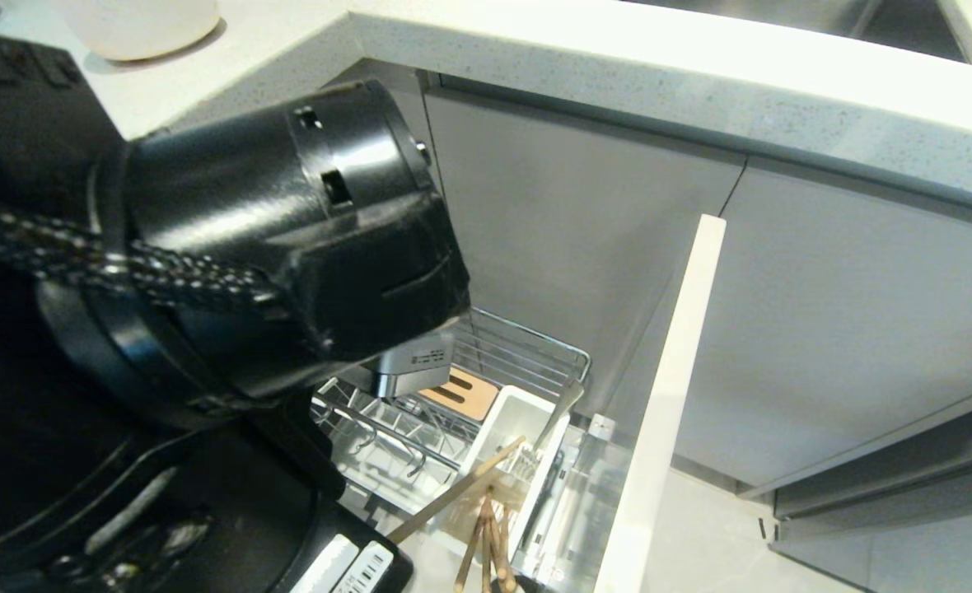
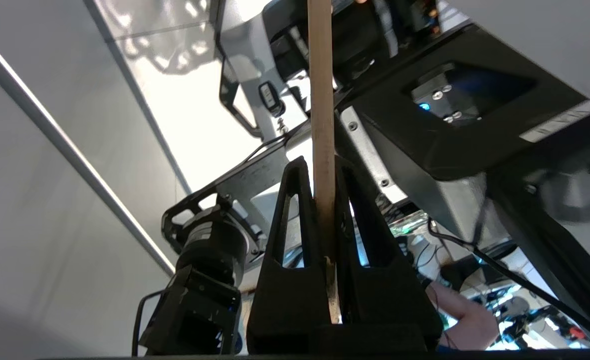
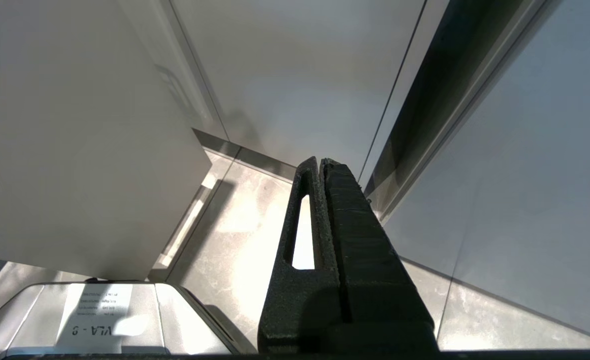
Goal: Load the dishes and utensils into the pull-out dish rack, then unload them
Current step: Pick up the chopsticks and place it in the cupboard
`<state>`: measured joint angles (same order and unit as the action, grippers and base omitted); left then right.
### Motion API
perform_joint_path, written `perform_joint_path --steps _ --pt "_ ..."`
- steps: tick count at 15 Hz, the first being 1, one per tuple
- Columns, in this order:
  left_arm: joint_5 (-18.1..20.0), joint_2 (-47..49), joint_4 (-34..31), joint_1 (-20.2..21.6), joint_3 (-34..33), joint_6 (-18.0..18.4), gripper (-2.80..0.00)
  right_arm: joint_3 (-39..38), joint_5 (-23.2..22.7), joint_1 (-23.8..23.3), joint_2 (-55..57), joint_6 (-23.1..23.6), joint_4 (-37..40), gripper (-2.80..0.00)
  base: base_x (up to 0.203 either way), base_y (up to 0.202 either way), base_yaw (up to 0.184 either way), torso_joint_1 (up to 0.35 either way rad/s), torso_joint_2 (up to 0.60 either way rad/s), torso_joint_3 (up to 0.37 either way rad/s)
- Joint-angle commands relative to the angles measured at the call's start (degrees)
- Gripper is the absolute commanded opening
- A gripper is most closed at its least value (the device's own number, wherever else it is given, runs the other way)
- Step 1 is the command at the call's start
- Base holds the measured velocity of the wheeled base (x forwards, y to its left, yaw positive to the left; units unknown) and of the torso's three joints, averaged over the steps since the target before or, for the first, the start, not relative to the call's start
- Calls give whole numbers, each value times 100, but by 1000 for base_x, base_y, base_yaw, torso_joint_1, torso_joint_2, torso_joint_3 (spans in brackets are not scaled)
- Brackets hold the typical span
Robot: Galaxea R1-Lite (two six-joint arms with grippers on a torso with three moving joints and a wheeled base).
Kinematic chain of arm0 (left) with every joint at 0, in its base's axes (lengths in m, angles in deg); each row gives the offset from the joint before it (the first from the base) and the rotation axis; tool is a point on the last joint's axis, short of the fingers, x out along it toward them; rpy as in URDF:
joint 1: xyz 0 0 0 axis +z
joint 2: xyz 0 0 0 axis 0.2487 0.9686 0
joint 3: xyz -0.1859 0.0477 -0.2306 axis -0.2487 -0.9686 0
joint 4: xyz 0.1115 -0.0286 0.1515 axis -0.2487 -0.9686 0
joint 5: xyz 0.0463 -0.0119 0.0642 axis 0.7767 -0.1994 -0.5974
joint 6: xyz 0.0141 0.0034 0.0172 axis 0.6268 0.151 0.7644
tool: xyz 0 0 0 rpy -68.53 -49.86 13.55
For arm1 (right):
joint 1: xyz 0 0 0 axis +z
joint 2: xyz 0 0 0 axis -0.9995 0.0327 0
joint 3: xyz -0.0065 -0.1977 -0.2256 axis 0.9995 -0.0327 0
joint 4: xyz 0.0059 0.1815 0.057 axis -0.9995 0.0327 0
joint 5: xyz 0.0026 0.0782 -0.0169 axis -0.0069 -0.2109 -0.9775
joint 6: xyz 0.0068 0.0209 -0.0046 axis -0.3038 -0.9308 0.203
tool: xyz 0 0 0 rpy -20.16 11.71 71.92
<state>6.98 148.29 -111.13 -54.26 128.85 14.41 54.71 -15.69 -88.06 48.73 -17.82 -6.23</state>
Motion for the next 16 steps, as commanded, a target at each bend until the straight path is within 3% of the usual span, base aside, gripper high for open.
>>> perform_joint_path --steps 1,5,16 --pt "-12 120 -45 10 -118 -21 -280 -9 1 1 2 -1 0 -280 0 0 0 0 0 0" --pt "-89 265 -45 238 -398 -29 -280 -9 1 1 2 -1 0 -280 0 0 0 0 0 0" --pt "-59 279 -45 225 -789 -26 -280 -9 1 1 2 -1 0 -280 0 0 0 0 0 0"
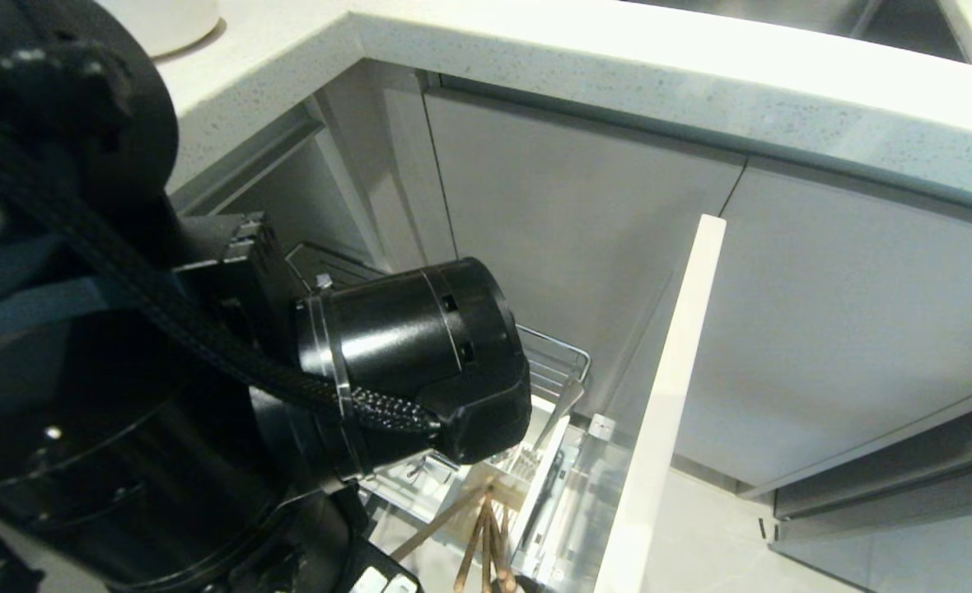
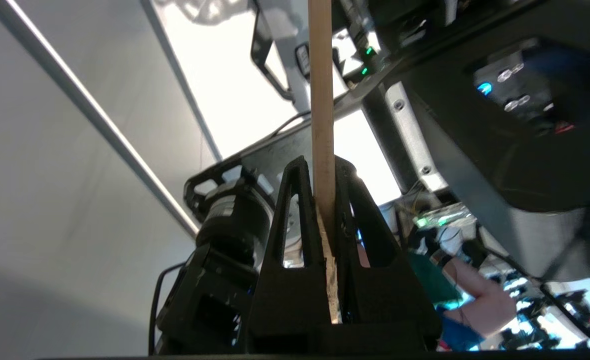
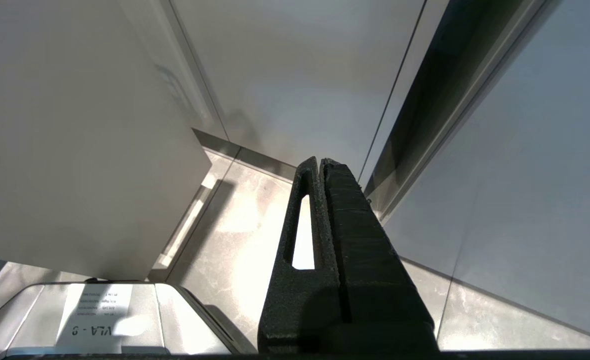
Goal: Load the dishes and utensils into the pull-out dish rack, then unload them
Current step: Pick up the chopsticks and place it in the cupboard
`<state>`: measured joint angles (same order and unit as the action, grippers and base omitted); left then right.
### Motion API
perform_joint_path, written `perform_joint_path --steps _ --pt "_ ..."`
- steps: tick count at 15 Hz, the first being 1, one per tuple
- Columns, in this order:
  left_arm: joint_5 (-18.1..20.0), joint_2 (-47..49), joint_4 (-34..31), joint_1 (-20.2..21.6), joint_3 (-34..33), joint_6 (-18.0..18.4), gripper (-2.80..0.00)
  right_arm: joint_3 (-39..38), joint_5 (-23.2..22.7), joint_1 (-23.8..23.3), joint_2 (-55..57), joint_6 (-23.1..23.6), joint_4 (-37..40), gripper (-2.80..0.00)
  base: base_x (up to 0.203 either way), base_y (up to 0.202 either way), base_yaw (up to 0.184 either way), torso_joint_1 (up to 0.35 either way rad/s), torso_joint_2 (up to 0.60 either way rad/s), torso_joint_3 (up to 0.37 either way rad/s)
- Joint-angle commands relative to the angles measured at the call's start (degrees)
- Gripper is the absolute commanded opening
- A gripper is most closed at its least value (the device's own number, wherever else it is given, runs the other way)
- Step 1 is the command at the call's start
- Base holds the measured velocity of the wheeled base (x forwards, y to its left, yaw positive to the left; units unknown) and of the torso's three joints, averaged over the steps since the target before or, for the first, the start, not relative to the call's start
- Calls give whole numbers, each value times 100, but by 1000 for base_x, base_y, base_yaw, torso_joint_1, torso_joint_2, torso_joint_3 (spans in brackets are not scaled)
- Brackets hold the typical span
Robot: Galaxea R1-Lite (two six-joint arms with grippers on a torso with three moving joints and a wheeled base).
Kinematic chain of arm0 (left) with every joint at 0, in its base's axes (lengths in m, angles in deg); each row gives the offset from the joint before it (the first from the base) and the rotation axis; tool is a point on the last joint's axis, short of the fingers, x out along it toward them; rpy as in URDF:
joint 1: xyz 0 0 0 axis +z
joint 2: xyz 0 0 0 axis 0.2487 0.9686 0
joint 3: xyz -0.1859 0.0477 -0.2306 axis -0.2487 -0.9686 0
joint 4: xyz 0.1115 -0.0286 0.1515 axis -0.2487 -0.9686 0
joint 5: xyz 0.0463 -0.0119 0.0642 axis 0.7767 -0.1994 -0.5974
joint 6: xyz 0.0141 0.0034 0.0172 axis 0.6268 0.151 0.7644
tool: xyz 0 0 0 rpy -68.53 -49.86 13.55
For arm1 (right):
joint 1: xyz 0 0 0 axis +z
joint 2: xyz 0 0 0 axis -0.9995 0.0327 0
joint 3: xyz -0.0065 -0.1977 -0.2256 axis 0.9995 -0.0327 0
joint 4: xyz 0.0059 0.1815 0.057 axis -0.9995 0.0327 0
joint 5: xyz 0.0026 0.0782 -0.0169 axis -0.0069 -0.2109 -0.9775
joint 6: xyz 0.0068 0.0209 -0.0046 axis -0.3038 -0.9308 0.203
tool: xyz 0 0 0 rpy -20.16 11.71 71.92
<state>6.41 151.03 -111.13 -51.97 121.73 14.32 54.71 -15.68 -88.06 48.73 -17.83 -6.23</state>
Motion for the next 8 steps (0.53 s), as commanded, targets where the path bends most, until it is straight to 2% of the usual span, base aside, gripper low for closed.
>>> perform_joint_path --steps 1,8 --pt "2 1 -45 1 -106 -21 -280 -9 -1 1 2 -1 0 -280 0 0 0 0 0 0" --pt "5 176 -45 75 -212 6 -280 -9 -1 1 2 -1 0 -280 0 0 0 0 0 0"
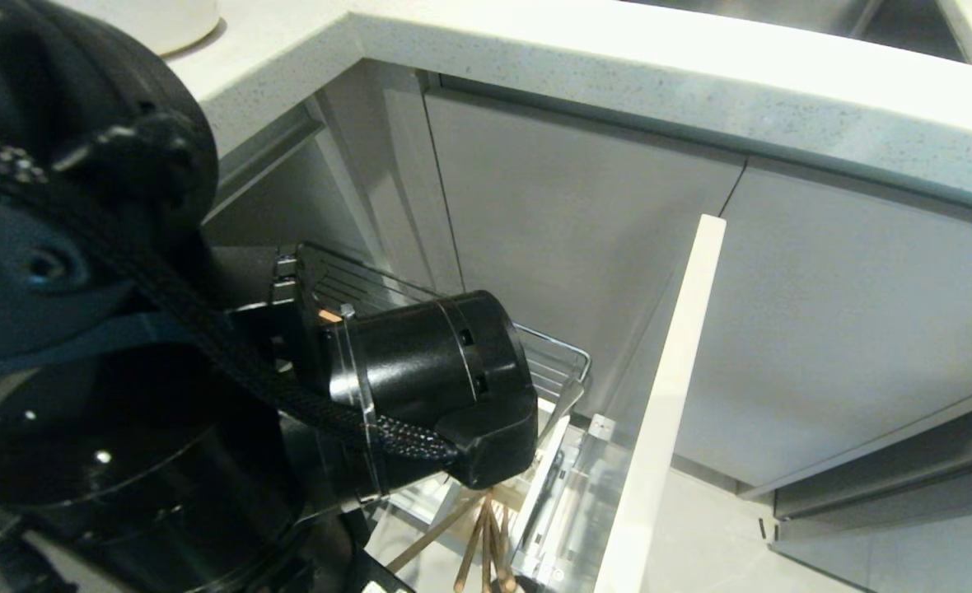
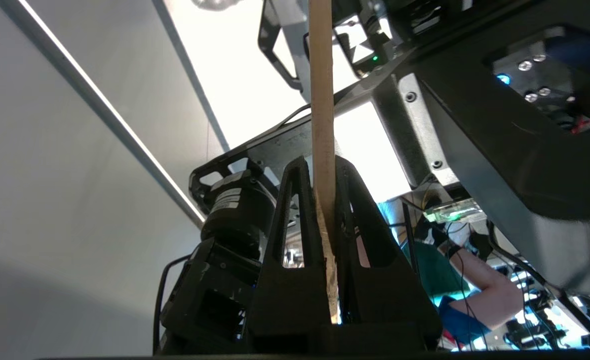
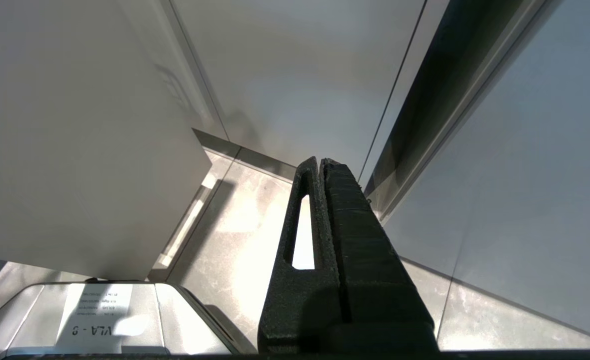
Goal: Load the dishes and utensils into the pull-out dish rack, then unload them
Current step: Pick up the chopsticks and place it in the cupboard
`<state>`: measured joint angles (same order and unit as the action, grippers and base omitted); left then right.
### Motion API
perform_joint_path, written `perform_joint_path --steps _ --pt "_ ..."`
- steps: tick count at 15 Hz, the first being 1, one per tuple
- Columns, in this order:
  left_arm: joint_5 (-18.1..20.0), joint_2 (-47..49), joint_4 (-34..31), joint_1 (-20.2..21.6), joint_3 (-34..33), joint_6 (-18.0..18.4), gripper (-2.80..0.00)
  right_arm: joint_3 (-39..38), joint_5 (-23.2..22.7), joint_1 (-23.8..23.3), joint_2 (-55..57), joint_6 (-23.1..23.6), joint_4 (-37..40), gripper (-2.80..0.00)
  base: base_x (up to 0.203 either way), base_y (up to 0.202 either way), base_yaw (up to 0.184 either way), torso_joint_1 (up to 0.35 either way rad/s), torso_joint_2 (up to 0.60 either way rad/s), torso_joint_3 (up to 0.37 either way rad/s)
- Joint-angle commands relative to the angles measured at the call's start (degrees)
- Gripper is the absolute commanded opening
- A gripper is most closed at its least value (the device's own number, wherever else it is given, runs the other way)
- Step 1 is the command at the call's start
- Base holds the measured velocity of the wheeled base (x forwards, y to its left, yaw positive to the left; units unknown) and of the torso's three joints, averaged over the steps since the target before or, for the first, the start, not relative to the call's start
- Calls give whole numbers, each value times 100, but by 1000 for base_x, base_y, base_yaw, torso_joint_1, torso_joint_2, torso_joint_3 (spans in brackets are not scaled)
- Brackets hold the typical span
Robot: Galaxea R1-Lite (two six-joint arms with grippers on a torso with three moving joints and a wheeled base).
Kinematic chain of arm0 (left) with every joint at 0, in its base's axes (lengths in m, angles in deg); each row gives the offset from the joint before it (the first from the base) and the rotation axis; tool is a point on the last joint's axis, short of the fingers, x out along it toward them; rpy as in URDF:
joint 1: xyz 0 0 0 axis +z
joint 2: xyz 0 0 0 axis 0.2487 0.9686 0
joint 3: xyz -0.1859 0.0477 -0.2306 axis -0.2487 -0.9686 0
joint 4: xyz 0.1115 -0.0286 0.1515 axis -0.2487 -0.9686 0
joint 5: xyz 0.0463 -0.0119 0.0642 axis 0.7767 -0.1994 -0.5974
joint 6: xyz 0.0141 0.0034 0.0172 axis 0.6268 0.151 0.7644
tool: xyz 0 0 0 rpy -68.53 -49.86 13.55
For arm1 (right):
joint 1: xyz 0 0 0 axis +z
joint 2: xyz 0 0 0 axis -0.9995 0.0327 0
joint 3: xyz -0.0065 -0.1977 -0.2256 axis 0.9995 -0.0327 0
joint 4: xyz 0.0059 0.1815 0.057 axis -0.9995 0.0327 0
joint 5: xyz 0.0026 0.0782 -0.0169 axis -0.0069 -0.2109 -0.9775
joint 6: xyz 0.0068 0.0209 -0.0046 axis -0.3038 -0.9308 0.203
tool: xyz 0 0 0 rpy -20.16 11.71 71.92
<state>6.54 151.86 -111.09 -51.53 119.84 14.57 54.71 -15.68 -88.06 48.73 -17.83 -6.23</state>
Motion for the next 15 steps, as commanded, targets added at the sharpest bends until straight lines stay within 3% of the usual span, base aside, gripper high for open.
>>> perform_joint_path --steps 1,11,15 --pt "-4 166 -49 74 -40 28 -280 -9 -1 1 2 -1 0 -280 0 0 0 0 0 0" --pt "48 896 -49 704 133 819 -280 -9 -1 1 2 -1 0 -280 0 0 0 0 0 0" --pt "187 1178 117 752 432 884 -280 -9 -1 1 2 -1 0 -280 0 0 0 0 0 0"
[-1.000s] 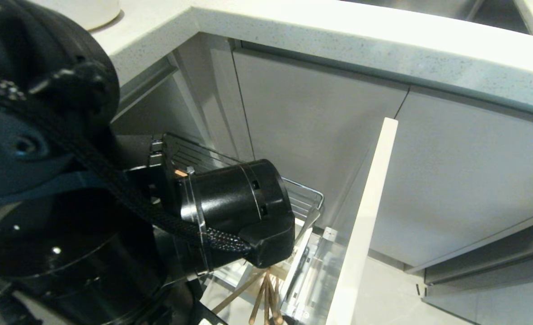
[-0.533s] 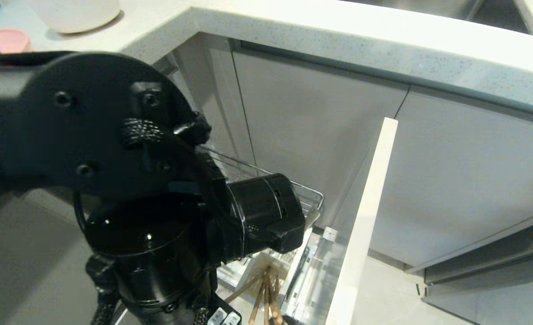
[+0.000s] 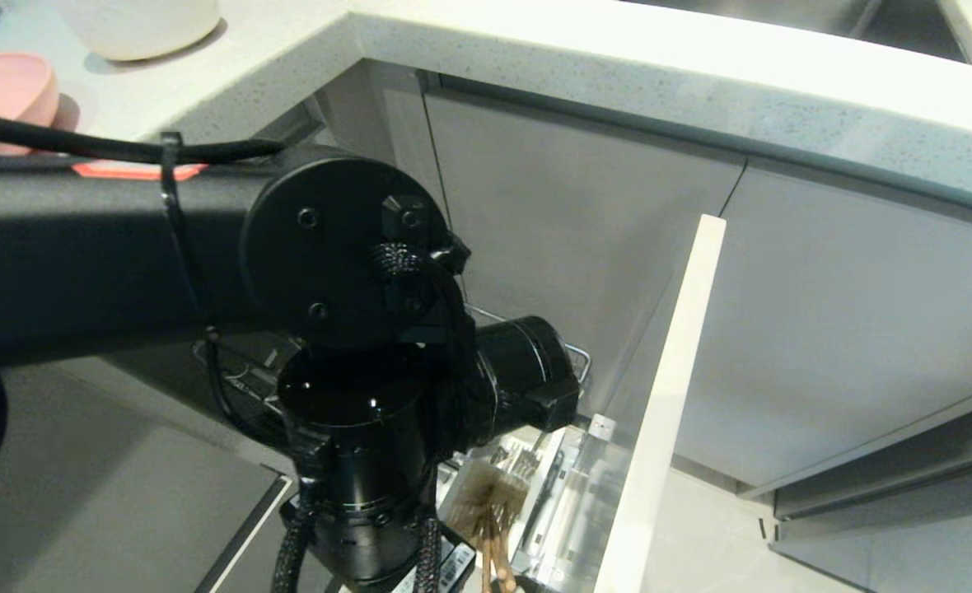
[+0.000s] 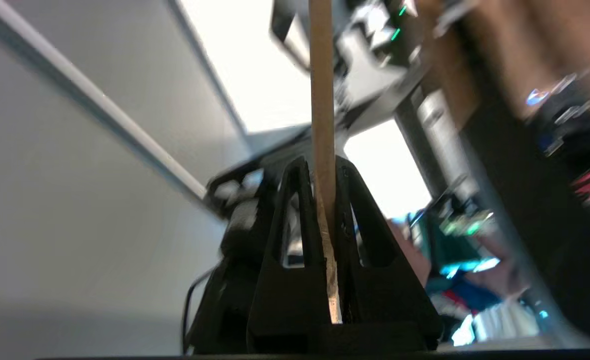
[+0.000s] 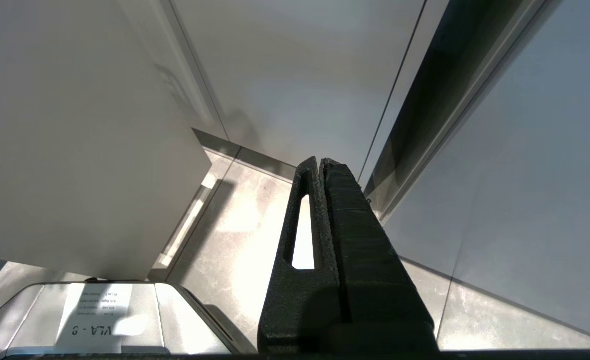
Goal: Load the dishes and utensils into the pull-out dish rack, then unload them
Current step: Pick up the chopsticks and place it in the cupboard
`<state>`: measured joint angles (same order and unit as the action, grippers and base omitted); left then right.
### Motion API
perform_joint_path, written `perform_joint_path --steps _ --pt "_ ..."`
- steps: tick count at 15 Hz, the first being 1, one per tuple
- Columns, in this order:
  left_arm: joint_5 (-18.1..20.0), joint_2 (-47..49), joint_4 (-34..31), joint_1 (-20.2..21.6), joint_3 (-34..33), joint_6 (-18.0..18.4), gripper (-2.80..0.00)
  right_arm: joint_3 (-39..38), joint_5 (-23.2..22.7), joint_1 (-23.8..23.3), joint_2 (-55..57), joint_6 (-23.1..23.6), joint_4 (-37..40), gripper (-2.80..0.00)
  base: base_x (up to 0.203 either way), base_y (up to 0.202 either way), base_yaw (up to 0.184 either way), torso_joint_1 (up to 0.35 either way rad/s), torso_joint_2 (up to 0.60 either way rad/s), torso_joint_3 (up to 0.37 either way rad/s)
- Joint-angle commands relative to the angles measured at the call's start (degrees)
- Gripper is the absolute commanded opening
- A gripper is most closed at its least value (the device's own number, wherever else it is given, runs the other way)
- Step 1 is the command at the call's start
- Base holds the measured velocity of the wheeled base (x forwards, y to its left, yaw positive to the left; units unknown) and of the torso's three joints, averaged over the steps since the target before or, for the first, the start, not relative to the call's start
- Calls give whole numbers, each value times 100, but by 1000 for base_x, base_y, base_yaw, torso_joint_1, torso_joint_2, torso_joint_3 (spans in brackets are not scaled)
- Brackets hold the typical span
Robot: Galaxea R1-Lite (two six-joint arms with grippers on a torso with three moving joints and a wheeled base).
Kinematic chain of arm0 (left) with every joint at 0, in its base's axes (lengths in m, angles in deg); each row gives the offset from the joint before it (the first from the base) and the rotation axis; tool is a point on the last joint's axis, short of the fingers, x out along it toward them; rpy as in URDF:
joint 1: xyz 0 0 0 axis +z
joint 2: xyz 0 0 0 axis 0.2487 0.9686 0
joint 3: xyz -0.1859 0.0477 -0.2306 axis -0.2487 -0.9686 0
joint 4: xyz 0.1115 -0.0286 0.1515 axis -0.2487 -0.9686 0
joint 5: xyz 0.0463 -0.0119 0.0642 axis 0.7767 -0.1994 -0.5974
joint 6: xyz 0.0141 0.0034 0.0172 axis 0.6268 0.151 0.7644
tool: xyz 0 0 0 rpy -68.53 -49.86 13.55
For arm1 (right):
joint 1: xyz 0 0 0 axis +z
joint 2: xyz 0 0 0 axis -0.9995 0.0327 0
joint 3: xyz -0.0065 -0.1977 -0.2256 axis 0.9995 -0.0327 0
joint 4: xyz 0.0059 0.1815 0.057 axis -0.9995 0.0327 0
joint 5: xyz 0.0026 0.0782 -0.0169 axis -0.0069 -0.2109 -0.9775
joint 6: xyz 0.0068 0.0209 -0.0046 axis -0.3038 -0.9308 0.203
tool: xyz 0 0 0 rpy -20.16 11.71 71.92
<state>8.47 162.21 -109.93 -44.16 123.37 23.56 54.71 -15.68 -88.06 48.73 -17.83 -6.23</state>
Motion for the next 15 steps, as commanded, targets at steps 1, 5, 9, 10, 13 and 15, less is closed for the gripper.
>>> perform_joint_path --steps 1,5,9,10,13,15 --pt "-2 190 159 46 107 -14 -280 -9 -1 1 2 -1 0 -280 0 0 0 0 0 0" --pt "-2 439 293 150 196 -13 -280 -9 -1 1 2 -1 0 -280 0 0 0 0 0 0" --pt "-2 581 415 276 232 61 -280 -9 -1 1 2 -1 0 -280 0 0 0 0 0 0" --pt "-2 622 425 309 276 100 -280 -9 -1 1 2 -1 0 -280 0 0 0 0 0 0" --pt "-2 676 462 319 293 117 -280 -9 -1 1 2 -1 0 -280 0 0 0 0 0 0" --pt "-2 684 445 319 355 118 -280 -9 -1 1 2 -1 0 -280 0 0 0 0 0 0"
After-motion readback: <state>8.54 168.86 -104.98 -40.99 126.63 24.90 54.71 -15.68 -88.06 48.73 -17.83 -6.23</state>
